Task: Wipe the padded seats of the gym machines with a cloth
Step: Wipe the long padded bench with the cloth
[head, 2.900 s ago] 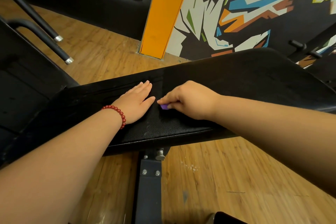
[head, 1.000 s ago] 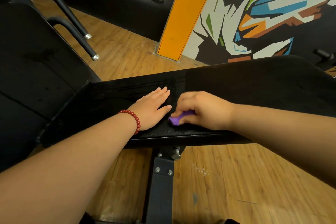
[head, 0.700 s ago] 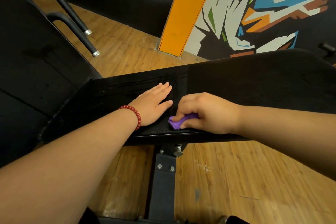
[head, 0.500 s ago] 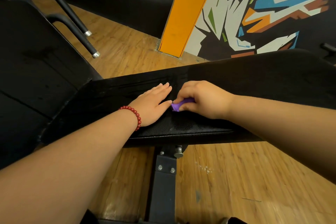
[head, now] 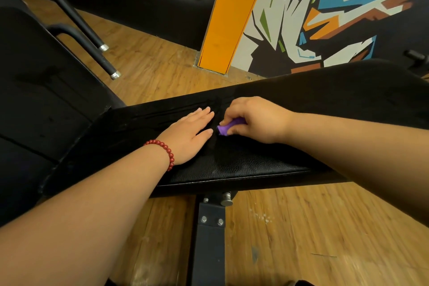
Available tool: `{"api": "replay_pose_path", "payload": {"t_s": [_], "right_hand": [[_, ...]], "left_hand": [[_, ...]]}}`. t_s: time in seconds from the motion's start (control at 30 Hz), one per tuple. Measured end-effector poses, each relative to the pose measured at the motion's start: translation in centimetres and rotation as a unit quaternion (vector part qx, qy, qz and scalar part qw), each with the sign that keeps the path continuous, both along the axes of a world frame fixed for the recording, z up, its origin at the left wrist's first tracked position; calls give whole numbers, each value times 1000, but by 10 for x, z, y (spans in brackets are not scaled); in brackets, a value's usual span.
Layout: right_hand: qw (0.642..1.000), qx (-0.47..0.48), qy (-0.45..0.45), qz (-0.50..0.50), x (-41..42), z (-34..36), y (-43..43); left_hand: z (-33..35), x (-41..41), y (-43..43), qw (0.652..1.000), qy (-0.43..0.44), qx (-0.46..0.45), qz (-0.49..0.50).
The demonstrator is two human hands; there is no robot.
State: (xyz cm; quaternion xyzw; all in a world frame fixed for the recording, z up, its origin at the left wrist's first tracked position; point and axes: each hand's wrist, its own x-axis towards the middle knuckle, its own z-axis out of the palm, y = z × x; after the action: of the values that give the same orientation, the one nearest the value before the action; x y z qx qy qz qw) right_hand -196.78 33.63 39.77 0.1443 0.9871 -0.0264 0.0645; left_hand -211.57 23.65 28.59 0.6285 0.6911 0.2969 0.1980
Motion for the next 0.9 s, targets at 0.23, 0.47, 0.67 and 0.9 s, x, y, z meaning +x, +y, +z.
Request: {"api": "replay_pose_path", "payload": {"t_s": [0.23,0.47,0.67,0.9], "right_hand": [[997,-35,-6,68,17,-6,-20],[1000,18,9,1,-4,-2,6],[998,-19,-3,66,12,-8,-12],[1000,4,1,19,-8,-3,9]], "left_hand": [[-1,-1,4,1000,-8,9,0],[-5,-2,4,1000,-15,3,2],[-5,-3,5,1000,-15,10,-2],[-6,-4,5,1000,-7,12,-5]]}}
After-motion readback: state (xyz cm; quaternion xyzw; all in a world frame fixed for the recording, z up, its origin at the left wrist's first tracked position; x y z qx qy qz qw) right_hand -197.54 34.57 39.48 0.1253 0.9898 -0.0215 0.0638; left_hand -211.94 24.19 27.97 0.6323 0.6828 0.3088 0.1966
